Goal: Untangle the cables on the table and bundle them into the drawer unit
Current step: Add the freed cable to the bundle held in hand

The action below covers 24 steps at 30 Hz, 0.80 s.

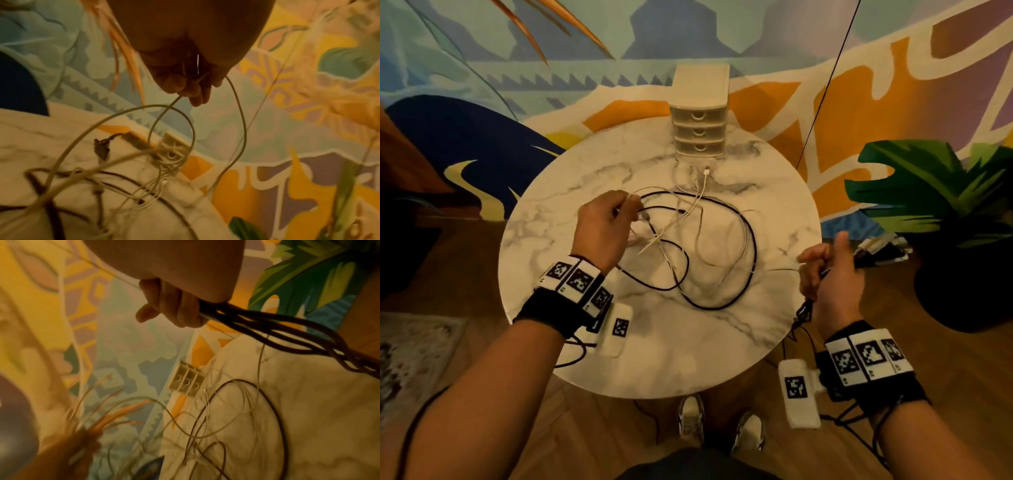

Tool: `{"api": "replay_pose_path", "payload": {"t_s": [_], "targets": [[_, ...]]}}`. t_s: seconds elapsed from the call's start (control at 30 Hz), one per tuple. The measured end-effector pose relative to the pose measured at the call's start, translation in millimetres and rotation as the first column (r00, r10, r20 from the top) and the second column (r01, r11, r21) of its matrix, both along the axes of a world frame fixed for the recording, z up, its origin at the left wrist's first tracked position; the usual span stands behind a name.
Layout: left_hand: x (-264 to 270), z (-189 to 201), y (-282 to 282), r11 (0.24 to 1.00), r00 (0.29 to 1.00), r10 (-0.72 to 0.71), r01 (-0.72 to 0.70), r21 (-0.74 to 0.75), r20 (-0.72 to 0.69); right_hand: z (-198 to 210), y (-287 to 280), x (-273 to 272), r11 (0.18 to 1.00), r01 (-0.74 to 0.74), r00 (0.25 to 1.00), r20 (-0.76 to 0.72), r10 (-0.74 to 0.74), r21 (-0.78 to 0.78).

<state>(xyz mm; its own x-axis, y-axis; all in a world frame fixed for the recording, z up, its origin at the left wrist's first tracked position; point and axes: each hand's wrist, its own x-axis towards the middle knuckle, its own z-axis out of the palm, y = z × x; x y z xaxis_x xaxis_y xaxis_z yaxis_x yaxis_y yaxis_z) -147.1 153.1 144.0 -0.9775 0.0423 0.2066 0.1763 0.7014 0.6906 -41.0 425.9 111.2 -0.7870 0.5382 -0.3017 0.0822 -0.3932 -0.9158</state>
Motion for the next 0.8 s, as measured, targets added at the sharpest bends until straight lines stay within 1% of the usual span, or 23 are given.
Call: {"api": "replay_pose_path", "payload": {"t_s": [0.07, 0.1, 0.13, 0.17, 0.23, 0.27, 0.3, 0.37, 0.4, 0.43, 0.47, 0.5, 0.53, 0.57, 0.63, 0.67, 0.7, 0.73, 0.77, 0.8], "targets": [[9, 15, 15, 0.994, 0.999, -0.048, 0.047, 0.102, 0.004, 3, -18, 6, 0.982, -0.160, 0.987, 0.013, 0.160, 0.096], [16, 23, 23, 0.986, 0.994, -0.103, 0.100, 0.133, 0.018, 6, -29, 9, 0.956, -0.257, 0.966, 0.026, 0.256, 0.144], [24, 29, 33, 0.978, 0.982, -0.186, 0.182, 0.103, 0.030, 8, -40, 10, 0.921, -0.345, 0.938, 0.040, 0.343, 0.179], [35, 30, 42, 0.958, 0.957, -0.285, 0.285, 0.004, 0.044, 10, -50, 10, 0.888, -0.417, 0.908, 0.055, 0.414, 0.193], [58, 20, 59, 0.850, 0.876, -0.476, 0.481, -0.217, 0.076, 14, -66, 7, 0.848, -0.502, 0.865, 0.089, 0.494, 0.168], [68, 11, 66, 0.804, 0.843, -0.530, 0.533, -0.264, 0.089, 14, -70, 5, 0.837, -0.522, 0.853, 0.113, 0.509, 0.164], [76, 2, 70, 0.792, 0.831, -0.549, 0.552, -0.261, 0.090, 14, -71, 3, 0.828, -0.532, 0.846, 0.138, 0.515, 0.175], [84, -17, 71, 0.840, 0.856, -0.505, 0.516, -0.165, 0.105, 10, -67, 1, 0.811, -0.537, 0.843, 0.163, 0.512, 0.230], [85, -27, 68, 0.865, 0.871, -0.465, 0.485, -0.130, 0.159, 8, -63, 1, 0.810, -0.524, 0.851, 0.164, 0.498, 0.263], [84, -39, 62, 0.874, 0.868, -0.426, 0.468, -0.131, 0.255, 6, -60, 1, 0.817, -0.502, 0.865, 0.157, 0.477, 0.283], [79, -51, 54, 0.878, 0.851, -0.388, 0.459, -0.140, 0.354, 5, -55, 1, 0.830, -0.472, 0.881, 0.139, 0.452, 0.296], [72, -64, 43, 0.889, 0.837, -0.347, 0.437, -0.135, 0.422, 4, -51, 2, 0.846, -0.443, 0.896, 0.120, 0.427, 0.297], [65, -73, 32, 0.909, 0.844, -0.313, 0.399, -0.121, 0.435, 2, -48, 2, 0.863, -0.414, 0.910, 0.109, 0.400, 0.289], [55, -78, 22, 0.927, 0.876, -0.284, 0.355, -0.122, 0.390, 1, -46, 3, 0.882, -0.385, 0.923, 0.102, 0.371, 0.271], [37, -78, 9, 0.941, 0.955, -0.242, 0.274, -0.196, 0.173, -2, -43, 5, 0.914, -0.339, 0.940, 0.119, 0.320, 0.222], [28, -74, 5, 0.944, 0.972, -0.230, 0.236, -0.229, 0.054, -3, -44, 6, 0.928, -0.319, 0.946, 0.132, 0.297, 0.195], [23, -72, 3, 0.948, 0.973, -0.227, 0.213, -0.236, -0.034, -3, -45, 6, 0.938, -0.300, 0.950, 0.140, 0.278, 0.173], [19, -71, 2, 0.949, 0.970, -0.231, 0.207, -0.238, -0.078, -4, -46, 7, 0.945, -0.285, 0.955, 0.134, 0.265, 0.161], [16, -75, 1, 0.945, 0.969, -0.244, 0.227, -0.237, -0.044, -4, -47, 6, 0.949, -0.276, 0.958, 0.118, 0.260, 0.154], [16, -81, 1, 0.931, 0.963, -0.255, 0.268, -0.249, 0.085, -3, -47, 6, 0.949, -0.274, 0.960, 0.102, 0.260, 0.154]]}}
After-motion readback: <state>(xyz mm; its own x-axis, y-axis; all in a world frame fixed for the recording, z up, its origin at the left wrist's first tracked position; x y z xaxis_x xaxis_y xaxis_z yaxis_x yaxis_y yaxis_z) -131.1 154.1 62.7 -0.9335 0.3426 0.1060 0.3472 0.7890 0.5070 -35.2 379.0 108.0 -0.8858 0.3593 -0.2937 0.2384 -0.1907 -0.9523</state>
